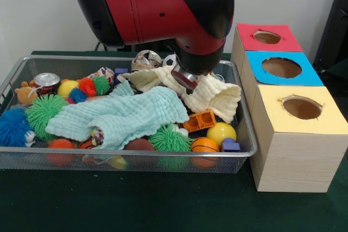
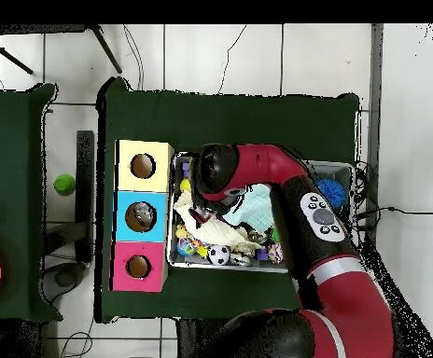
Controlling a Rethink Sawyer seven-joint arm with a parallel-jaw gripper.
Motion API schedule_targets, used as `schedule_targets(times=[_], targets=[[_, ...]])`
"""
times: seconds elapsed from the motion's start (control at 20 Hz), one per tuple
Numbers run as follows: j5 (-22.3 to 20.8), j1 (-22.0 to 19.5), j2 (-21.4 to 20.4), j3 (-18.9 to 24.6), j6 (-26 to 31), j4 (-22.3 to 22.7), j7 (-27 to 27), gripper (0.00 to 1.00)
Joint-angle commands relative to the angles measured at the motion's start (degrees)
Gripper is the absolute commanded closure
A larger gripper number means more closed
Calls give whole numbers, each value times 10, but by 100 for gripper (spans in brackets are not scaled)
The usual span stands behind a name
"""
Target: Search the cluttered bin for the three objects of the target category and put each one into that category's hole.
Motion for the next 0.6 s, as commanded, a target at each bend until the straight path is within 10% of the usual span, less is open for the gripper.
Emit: schedule_targets(times=[0.05, 0.2, 0.25, 0.6], targets=[[-33, 3, 25, 1, 52, -20, -59, 0], [-31, 7, 32, 2, 51, -18, -53, 0], [-30, 7, 33, 3, 53, -17, -53, 100], [-23, 8, 38, 8, 73, -18, -60, 100]])
